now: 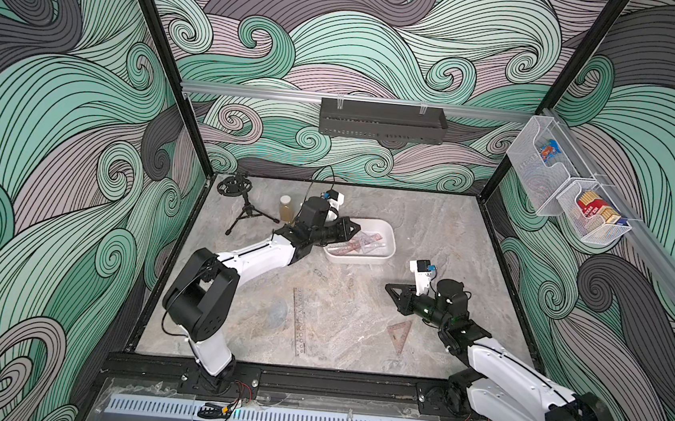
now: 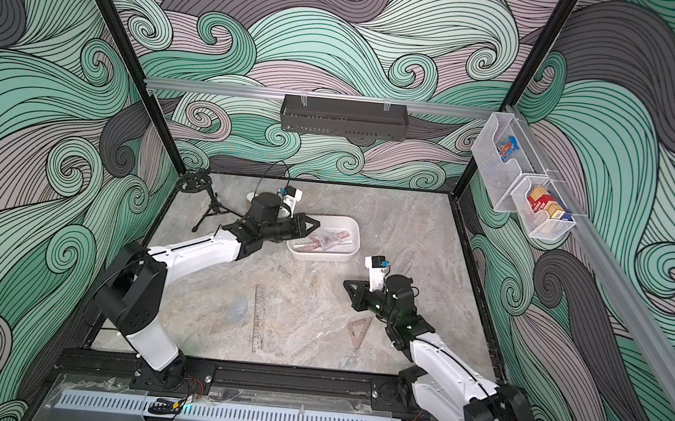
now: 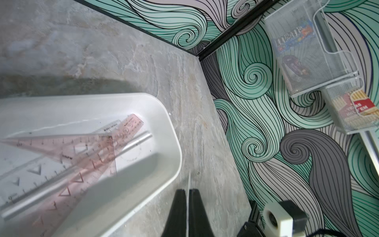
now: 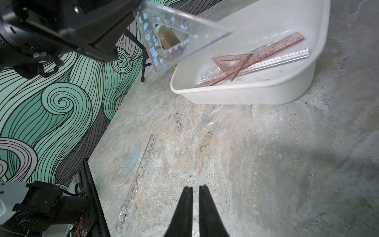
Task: Put the scattered rulers into the storage box
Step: Place the ruler in the storage box.
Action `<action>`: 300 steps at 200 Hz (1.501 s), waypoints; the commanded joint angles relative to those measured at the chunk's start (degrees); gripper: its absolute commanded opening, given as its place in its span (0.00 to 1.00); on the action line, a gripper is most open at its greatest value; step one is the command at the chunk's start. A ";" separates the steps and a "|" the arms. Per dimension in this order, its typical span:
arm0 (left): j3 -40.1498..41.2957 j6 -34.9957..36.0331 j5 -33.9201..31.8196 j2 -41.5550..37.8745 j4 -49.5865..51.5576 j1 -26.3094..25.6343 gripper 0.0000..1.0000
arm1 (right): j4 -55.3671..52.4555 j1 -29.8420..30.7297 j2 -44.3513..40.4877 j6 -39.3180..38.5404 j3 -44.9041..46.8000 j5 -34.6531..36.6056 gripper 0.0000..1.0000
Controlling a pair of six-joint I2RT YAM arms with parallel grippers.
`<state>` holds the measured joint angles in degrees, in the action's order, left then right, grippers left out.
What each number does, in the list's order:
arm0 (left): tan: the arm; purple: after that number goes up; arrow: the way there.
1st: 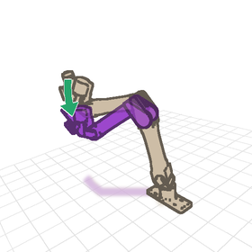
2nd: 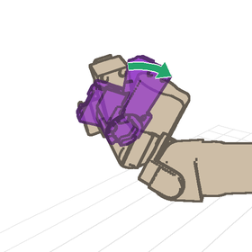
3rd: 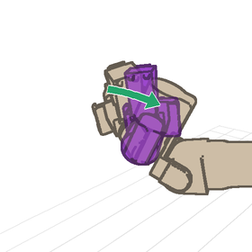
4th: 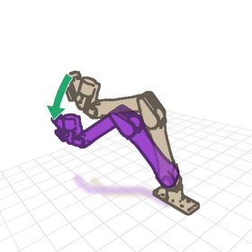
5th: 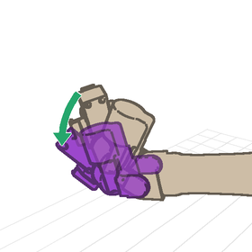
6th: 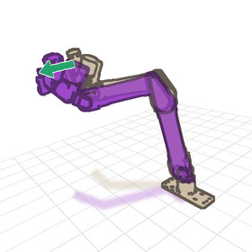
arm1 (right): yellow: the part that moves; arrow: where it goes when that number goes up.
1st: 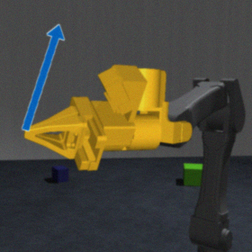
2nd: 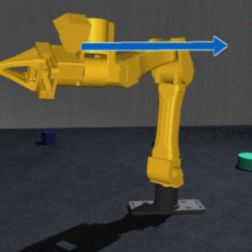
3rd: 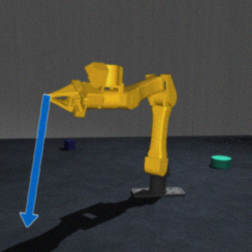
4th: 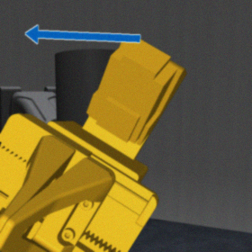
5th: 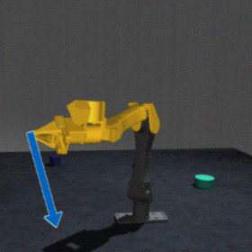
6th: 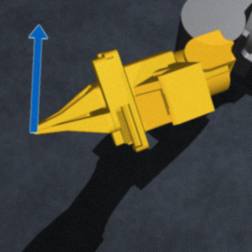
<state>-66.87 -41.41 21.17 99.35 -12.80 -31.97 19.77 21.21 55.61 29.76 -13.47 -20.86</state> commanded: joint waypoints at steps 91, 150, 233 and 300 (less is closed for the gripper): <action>-13.37 4.04 -4.95 18.60 0.83 0.14 0.00 | 1.74 -3.58 4.76 -1.04 -0.84 -4.60 0.13; -11.35 4.84 -6.33 19.53 2.00 -0.64 0.00 | 1.15 -3.64 6.49 -1.38 -0.32 -5.86 0.14; -7.74 11.03 -14.27 4.53 8.15 0.35 0.62 | -20.36 -0.29 4.61 -0.88 -5.64 6.53 0.28; 8.89 9.06 -10.69 -14.91 12.64 -0.44 0.65 | -33.06 12.33 -2.92 11.82 -3.69 22.77 0.36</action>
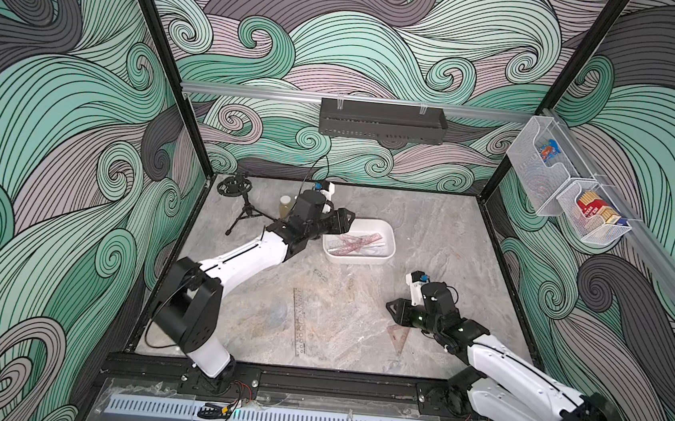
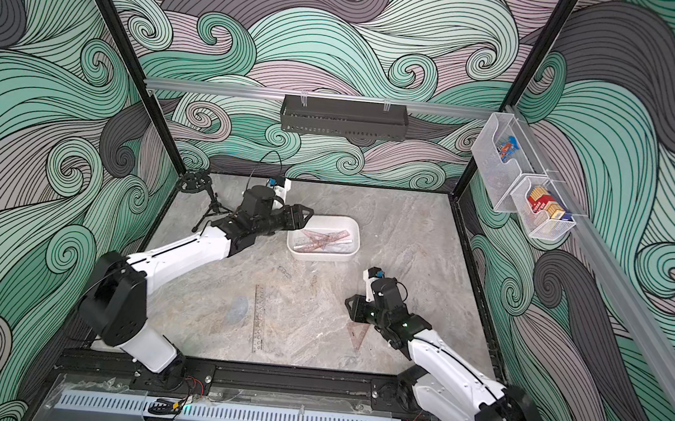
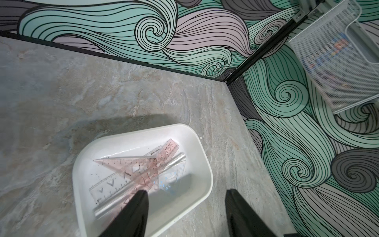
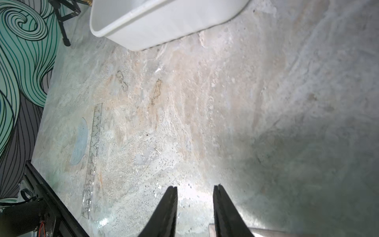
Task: Put the scattered rulers into the storage box
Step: Place the ruler in the storage box, then move the ruler to the center of the board.
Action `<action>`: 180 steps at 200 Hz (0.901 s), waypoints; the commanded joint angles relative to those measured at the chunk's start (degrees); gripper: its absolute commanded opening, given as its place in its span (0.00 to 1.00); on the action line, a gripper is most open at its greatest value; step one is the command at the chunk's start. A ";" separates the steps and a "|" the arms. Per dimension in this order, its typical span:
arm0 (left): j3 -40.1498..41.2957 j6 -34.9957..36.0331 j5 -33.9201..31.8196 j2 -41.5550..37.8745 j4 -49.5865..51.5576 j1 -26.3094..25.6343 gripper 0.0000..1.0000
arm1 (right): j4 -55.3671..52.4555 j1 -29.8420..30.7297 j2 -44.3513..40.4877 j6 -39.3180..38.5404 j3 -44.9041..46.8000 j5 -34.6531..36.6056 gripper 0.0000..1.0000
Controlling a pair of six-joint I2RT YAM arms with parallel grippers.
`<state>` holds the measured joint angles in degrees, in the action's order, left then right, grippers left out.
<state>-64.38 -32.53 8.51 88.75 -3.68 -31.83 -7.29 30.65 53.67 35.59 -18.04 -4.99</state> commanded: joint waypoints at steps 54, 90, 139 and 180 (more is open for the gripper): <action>13.60 -0.54 5.20 -10.53 4.73 -0.60 0.67 | -10.24 12.68 -2.38 14.33 1.82 11.76 0.39; 13.43 0.26 5.36 -10.93 7.24 -0.44 0.68 | -10.55 14.52 -2.70 16.83 3.42 12.45 0.41; 13.90 0.44 3.65 -12.16 9.74 0.09 0.68 | -4.47 14.52 3.38 15.34 4.64 12.36 0.47; 15.86 0.72 2.35 -14.48 11.96 2.29 0.67 | 6.94 14.61 18.39 8.93 -0.39 6.55 0.50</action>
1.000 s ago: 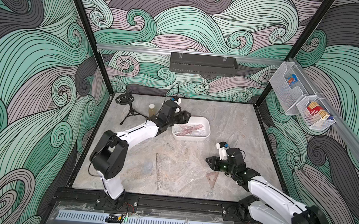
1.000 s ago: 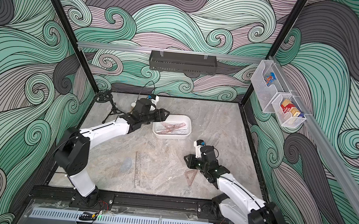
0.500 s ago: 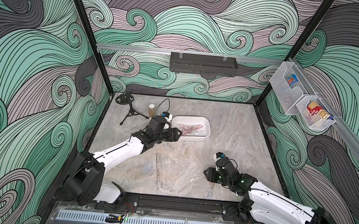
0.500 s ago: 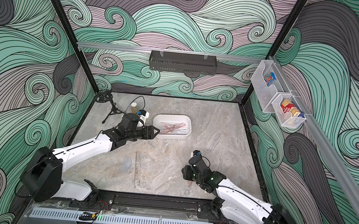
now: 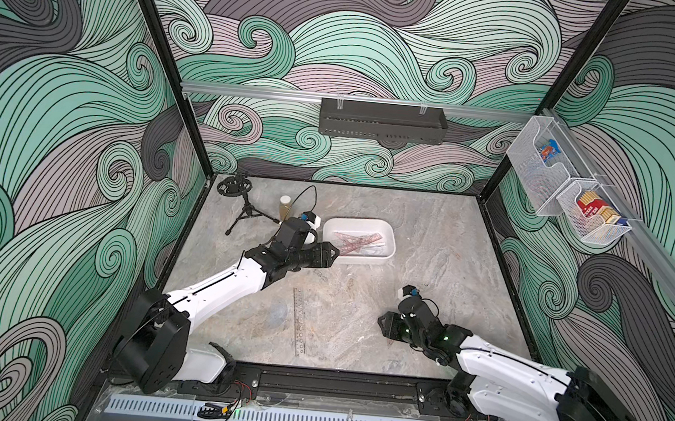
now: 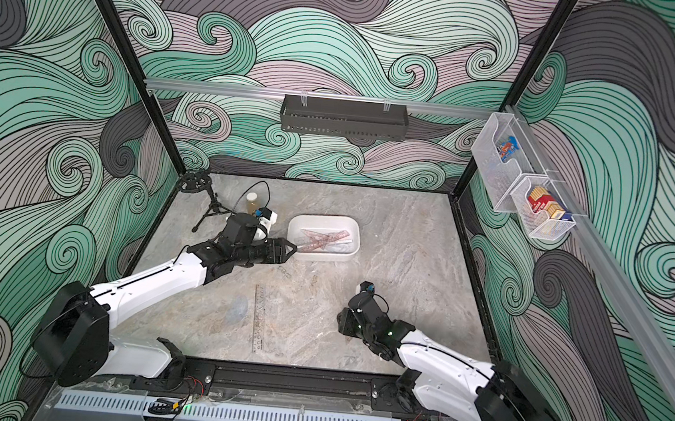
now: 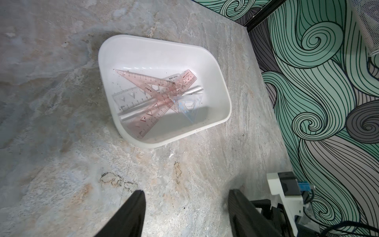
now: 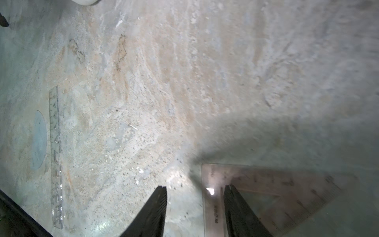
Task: Put the scattered rulers into the storage box
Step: Move the ruler to the center of the board.
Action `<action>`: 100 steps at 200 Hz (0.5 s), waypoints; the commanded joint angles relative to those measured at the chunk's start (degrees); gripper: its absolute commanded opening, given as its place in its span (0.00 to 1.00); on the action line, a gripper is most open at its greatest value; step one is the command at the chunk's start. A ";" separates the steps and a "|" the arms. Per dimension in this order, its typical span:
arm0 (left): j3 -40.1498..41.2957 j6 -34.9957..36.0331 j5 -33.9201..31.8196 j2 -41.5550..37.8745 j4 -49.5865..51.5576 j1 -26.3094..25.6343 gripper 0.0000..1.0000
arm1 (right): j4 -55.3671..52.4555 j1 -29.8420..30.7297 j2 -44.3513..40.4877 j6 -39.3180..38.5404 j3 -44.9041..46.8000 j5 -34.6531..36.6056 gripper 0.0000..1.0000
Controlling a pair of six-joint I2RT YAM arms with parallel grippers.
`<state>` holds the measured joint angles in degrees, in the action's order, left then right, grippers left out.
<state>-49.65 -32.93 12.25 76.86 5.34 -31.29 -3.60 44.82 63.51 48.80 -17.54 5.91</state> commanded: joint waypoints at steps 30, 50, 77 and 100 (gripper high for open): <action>3.93 1.43 -0.65 -5.67 3.07 5.31 0.67 | 7.55 2.68 20.66 -12.11 -8.99 -8.71 0.49; 5.94 1.19 -0.06 -7.53 2.42 7.15 0.67 | 7.98 4.91 26.96 -16.64 -14.39 -11.42 0.48; 7.73 0.74 0.49 -8.57 1.44 8.62 0.67 | 8.10 7.02 31.90 -21.69 -19.40 -15.56 0.46; 7.94 0.63 1.37 -7.94 1.28 8.88 0.67 | 6.19 7.13 28.33 -25.83 -21.17 -16.19 0.45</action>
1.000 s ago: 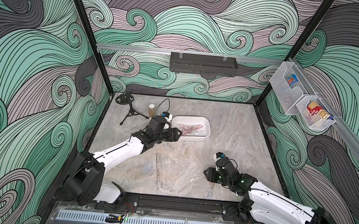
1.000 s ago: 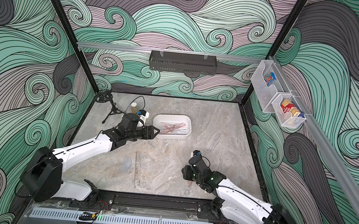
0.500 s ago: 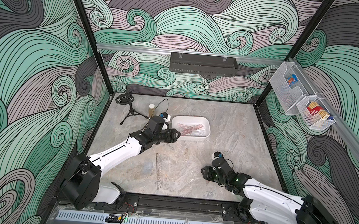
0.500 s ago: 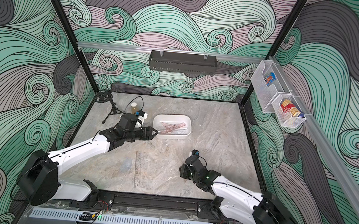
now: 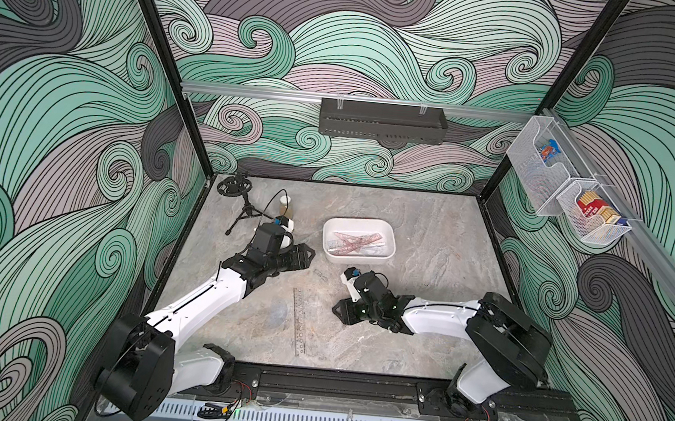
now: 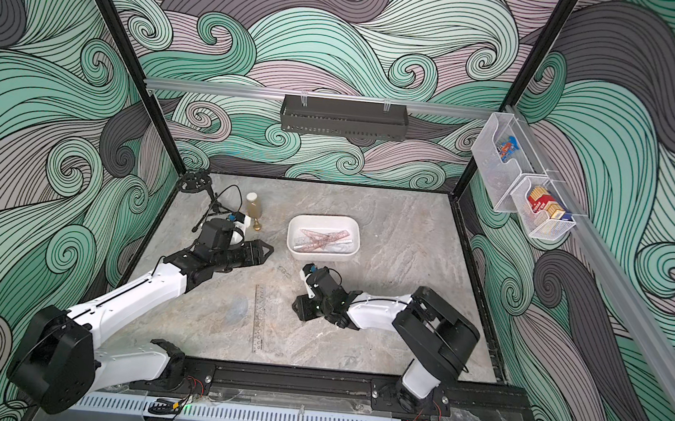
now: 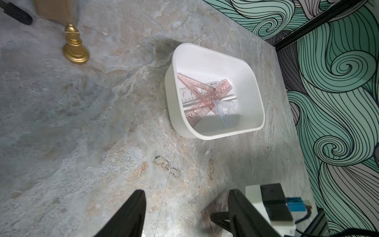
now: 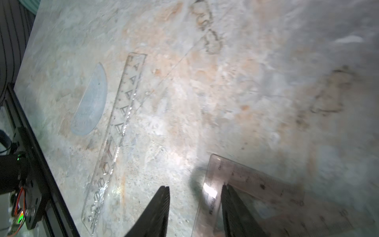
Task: Put the scattered rulers into the storage box
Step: Move the ruler to the center of the board.
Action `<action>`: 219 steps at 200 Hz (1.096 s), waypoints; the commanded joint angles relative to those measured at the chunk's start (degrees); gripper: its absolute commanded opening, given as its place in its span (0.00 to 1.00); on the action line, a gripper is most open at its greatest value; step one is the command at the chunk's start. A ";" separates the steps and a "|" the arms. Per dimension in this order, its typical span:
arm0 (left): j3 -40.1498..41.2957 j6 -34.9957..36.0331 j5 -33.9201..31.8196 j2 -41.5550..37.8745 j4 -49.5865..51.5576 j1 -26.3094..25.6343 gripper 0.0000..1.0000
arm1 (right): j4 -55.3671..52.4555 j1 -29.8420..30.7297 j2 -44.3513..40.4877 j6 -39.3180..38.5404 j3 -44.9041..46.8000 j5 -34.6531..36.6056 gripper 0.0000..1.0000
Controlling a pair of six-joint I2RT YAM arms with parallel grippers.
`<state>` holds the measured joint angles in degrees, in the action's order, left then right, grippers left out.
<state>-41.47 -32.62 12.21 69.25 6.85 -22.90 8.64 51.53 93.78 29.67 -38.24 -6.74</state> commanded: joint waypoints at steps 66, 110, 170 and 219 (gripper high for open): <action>-2.19 0.37 5.87 4.53 0.78 0.79 0.67 | -2.88 8.04 -0.94 -4.20 0.14 -3.54 0.44; -2.12 0.54 6.14 4.96 0.39 0.92 0.67 | -2.82 6.88 -0.91 -3.47 3.02 -1.82 0.43; -1.39 0.80 8.80 5.93 -0.63 0.82 0.67 | -2.84 -2.49 -13.05 0.45 15.43 1.91 0.46; -0.02 0.58 10.29 5.81 -1.07 0.75 0.67 | -2.80 -12.81 -16.90 -2.42 15.98 -0.34 0.47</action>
<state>-41.50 -32.60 20.71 74.85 6.39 -22.50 9.30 41.93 76.58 28.82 -21.67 -6.85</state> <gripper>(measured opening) 0.670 0.471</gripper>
